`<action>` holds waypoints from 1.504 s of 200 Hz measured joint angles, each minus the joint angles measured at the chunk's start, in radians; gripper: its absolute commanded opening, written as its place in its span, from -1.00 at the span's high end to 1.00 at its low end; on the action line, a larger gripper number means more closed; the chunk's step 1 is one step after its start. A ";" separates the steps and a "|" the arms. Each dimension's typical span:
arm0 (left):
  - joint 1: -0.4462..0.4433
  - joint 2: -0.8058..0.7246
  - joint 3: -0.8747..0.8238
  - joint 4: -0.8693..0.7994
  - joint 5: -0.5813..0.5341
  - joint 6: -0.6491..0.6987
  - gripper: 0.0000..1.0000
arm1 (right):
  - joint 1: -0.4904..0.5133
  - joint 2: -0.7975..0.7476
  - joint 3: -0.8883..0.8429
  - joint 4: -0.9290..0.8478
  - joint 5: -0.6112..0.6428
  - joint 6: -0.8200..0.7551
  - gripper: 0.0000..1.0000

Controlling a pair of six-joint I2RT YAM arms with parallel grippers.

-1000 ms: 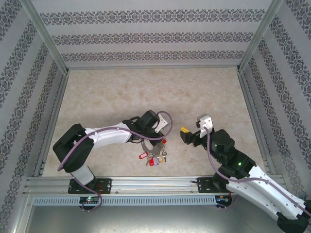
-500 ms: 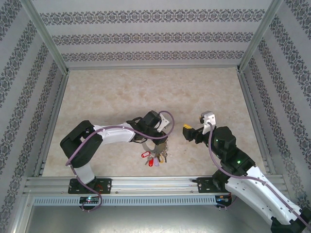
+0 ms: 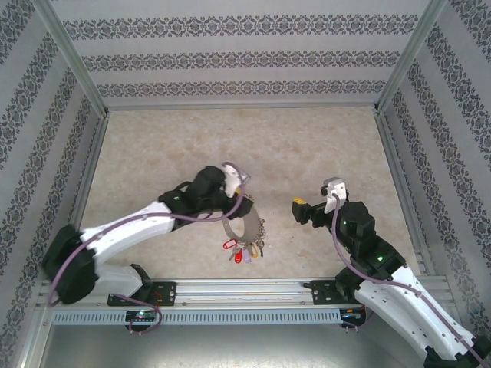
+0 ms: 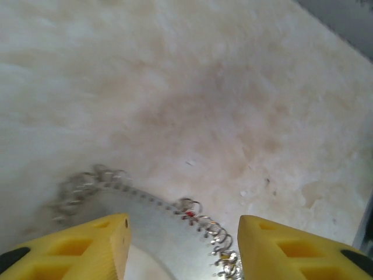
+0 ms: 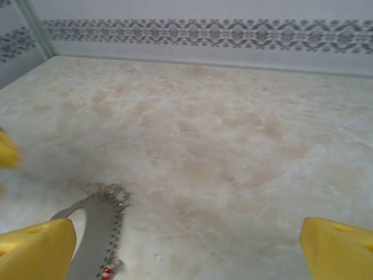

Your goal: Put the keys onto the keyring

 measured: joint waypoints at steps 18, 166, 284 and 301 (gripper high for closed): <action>0.046 -0.173 -0.077 -0.027 -0.064 -0.004 -1.00 | -0.036 0.010 0.000 0.000 0.029 0.001 -0.96; 0.072 -0.785 -0.341 -0.172 -0.630 -0.004 -1.00 | -0.491 0.256 -0.332 0.576 0.043 -0.062 -0.96; 0.351 -0.203 -0.510 0.576 -0.814 0.303 -1.00 | -0.526 0.934 -0.232 1.194 -0.051 -0.159 -0.96; 0.415 -0.074 -0.511 0.700 -0.758 0.311 -1.00 | -0.534 1.012 -0.205 1.212 -0.058 -0.159 -0.96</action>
